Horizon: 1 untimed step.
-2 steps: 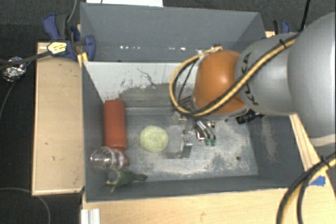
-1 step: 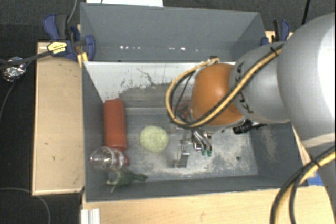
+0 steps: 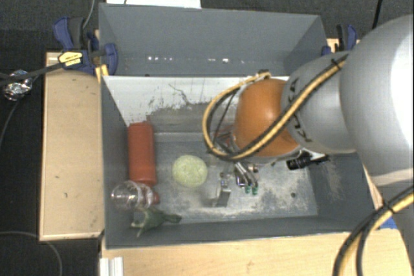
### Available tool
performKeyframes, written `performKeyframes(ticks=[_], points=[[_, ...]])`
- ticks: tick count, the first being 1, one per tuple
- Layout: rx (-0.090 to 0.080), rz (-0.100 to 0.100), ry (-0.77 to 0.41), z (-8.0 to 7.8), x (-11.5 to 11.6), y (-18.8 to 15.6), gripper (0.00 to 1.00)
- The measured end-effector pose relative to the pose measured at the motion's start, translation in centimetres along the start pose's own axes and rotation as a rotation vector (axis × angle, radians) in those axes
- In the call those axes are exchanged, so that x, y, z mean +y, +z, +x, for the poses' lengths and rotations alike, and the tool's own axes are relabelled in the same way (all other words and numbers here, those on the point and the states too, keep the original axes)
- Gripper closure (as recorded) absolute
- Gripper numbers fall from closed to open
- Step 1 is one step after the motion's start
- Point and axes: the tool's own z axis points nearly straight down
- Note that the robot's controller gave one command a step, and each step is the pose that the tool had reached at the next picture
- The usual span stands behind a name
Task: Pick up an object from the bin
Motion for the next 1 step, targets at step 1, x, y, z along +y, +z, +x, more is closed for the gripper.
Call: performKeyframes(ticks=[1], points=[[0.004, -0.004, 0.105, -1.37, 0.08, -1.60, 0.00]])
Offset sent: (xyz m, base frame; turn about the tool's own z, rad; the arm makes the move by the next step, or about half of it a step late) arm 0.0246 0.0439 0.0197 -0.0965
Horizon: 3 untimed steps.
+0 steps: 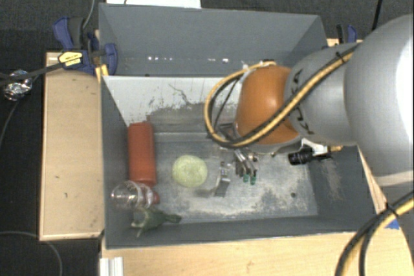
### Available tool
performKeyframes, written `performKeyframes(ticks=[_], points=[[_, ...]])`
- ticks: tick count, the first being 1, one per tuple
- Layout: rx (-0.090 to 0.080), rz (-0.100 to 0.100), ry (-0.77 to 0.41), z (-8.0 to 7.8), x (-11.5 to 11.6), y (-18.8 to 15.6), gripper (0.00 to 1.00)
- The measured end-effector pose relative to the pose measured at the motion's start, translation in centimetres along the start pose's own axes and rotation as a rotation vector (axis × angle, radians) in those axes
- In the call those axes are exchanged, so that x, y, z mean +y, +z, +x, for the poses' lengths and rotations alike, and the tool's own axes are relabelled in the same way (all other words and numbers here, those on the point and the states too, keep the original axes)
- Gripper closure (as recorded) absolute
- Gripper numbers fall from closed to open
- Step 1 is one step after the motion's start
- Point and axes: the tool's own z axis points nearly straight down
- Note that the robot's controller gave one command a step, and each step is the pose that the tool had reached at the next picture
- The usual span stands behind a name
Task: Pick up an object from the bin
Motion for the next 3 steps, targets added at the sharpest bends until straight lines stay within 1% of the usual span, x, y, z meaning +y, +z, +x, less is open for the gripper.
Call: performKeyframes(ticks=[1, 2, 3], points=[[-0.009, 0.003, -0.043, -0.6, 1.4, -0.5, 0.00], [-0.006, 0.000, -0.186, -0.6, 4.0, -0.3, 0.00], [-0.004, -0.002, 0.002, -0.8, 6.3, -0.2, 0.00]])
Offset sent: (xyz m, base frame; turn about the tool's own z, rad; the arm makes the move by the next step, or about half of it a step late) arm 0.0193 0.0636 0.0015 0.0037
